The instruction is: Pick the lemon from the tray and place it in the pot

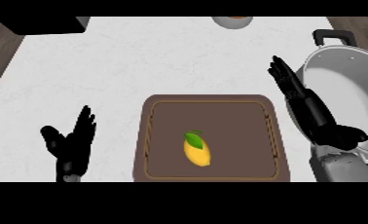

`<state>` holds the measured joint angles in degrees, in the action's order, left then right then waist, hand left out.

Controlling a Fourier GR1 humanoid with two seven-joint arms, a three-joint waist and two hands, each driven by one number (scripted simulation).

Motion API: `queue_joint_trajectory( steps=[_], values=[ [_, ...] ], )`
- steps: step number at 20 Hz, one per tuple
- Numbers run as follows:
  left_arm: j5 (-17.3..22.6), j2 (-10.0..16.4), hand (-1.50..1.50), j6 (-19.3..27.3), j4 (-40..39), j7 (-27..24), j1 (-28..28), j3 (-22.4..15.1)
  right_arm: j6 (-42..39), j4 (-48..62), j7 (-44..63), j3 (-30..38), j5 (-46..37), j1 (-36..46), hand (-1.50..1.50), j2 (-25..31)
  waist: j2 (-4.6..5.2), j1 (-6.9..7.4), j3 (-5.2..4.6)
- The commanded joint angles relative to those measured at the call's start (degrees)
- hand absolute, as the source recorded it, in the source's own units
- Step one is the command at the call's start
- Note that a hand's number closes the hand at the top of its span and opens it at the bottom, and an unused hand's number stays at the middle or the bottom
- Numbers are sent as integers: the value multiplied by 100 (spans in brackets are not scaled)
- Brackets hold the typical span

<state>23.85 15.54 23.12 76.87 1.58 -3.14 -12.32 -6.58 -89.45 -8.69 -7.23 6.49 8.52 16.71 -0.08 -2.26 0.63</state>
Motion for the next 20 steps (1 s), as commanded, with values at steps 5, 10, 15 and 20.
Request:
queue_joint_trajectory(
  steps=[5,10,15,20],
  values=[
    [-450,378,0,-334,845,-536,1360,-44,-2300,13,-96,-1277,1055,1460,150,-374,82,1044,-12],
    [-427,462,0,-614,1066,-600,1927,-15,-2997,784,-1333,-1058,-4,2712,-150,488,209,919,-36],
    [-428,374,0,-510,1004,-443,2319,35,-3839,1201,-3025,-1115,-297,3309,-150,705,249,840,-25],
    [-352,617,0,-654,849,-402,2317,286,-3422,1355,-3971,-1725,-1402,3583,-150,1123,189,735,-39]
  ],
)
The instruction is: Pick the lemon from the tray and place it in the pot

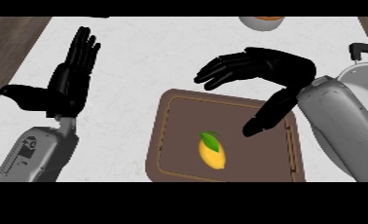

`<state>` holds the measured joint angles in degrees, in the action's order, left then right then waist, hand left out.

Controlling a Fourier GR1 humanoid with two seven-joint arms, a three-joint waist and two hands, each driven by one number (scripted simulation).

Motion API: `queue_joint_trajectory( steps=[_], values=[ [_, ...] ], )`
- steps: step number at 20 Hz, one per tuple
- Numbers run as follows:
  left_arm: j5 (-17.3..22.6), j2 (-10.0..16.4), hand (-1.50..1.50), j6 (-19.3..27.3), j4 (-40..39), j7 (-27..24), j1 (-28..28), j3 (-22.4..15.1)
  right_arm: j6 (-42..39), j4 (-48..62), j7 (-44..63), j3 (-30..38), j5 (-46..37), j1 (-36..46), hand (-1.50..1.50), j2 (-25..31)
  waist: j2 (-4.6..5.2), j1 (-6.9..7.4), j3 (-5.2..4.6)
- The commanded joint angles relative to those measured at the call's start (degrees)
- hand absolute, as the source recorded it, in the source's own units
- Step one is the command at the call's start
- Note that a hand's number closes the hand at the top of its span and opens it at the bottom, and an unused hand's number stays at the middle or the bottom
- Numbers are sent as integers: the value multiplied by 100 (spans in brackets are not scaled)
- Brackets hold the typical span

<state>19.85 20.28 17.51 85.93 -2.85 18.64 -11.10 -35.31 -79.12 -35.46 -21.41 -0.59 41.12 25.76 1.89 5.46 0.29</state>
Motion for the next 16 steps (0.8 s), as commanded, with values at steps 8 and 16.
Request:
queue_joint_trajectory(
  steps=[8,16],
  values=[
    [-13,-24,0,-64,-206,-16,11,113,412,541,-2000,-1773,-2121,926,-150,605,-84,-215,-26],
    [-81,53,0,-130,-229,-57,-101,374,886,1131,-2187,-2458,-2724,1102,-150,554,-150,-429,-29]
  ],
)
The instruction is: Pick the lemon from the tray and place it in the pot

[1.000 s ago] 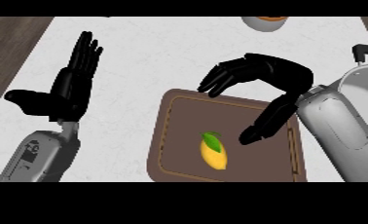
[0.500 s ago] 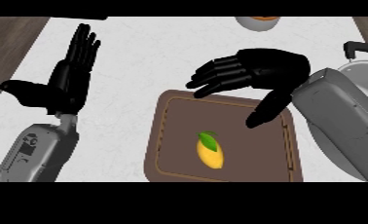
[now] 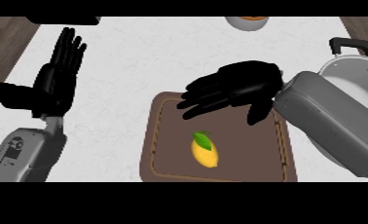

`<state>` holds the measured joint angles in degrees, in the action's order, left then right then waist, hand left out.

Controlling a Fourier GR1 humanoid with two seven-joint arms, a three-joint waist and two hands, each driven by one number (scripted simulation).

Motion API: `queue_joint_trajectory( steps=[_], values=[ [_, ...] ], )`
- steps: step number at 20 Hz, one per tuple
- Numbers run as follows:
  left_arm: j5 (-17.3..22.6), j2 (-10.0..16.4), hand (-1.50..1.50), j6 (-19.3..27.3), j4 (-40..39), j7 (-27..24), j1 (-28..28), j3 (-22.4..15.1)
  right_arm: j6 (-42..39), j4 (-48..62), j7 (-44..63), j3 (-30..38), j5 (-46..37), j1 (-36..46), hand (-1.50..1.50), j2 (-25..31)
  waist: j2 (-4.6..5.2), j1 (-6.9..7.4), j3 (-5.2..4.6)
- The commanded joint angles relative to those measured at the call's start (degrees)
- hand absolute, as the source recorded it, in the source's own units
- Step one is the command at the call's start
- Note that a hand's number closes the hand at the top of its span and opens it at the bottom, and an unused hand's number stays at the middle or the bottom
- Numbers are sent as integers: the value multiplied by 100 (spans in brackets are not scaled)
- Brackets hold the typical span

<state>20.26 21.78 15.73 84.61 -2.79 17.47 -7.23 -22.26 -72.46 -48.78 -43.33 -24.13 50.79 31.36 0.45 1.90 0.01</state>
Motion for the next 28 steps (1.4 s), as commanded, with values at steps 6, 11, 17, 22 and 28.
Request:
queue_joint_trajectory(
  steps=[6,11,17,22,28],
  values=[
    [-88,-135,0,-93,-20,-122,-130,147,-199,554,-335,-813,-858,-170,-150,-480,-33,-126,-3],
    [-352,-241,0,255,386,450,60,13,213,1351,-696,-791,-1174,-33,-150,-933,-26,-90,3],
    [-290,-201,0,-172,-295,98,139,365,204,1057,-1228,-632,-1131,-257,-150,-646,-26,-187,-1],
    [-397,-253,0,-234,328,343,-191,321,387,834,-581,-615,-1589,-663,-150,-1132,-46,-177,-1],
    [-336,-196,0,-558,-212,304,169,788,556,1254,-384,-348,-2243,-785,-150,-1519,-39,-182,-1]
  ],
)
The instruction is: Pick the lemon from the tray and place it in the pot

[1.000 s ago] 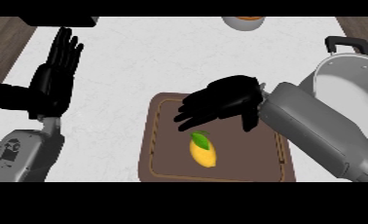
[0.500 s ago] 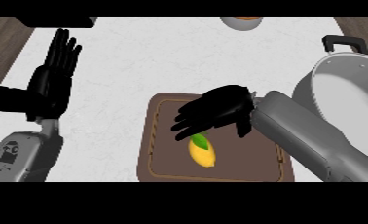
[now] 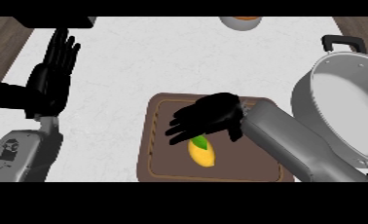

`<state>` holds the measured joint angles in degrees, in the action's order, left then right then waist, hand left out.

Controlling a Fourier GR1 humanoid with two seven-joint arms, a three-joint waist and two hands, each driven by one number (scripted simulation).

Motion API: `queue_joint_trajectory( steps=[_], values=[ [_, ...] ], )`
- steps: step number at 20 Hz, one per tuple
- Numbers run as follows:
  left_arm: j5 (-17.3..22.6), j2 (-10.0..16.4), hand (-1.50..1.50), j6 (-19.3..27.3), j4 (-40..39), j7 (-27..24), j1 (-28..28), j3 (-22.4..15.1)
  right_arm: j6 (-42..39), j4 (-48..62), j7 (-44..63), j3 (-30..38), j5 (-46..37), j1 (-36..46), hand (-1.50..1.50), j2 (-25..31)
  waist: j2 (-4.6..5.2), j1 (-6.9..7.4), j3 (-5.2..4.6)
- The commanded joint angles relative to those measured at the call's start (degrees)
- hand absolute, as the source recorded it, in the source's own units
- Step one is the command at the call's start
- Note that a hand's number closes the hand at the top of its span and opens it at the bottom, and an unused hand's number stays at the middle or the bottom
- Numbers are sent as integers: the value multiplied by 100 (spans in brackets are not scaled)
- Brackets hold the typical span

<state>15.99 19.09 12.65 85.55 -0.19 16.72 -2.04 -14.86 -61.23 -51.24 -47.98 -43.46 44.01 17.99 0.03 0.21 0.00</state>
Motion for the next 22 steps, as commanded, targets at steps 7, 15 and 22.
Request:
queue_joint_trajectory(
  steps=[7,15,22],
  values=[
    [-174,-179,0,-177,-213,6,160,255,15,406,-235,218,-818,-443,-150,-720,4,-2,0],
    [-175,-120,0,-267,133,256,100,402,382,584,-581,-80,-1291,-965,-150,-839,-7,-13,1],
    [-316,-288,0,-145,490,433,-94,229,735,472,-946,-241,-1410,-949,150,-1183,-2,28,3]
  ],
)
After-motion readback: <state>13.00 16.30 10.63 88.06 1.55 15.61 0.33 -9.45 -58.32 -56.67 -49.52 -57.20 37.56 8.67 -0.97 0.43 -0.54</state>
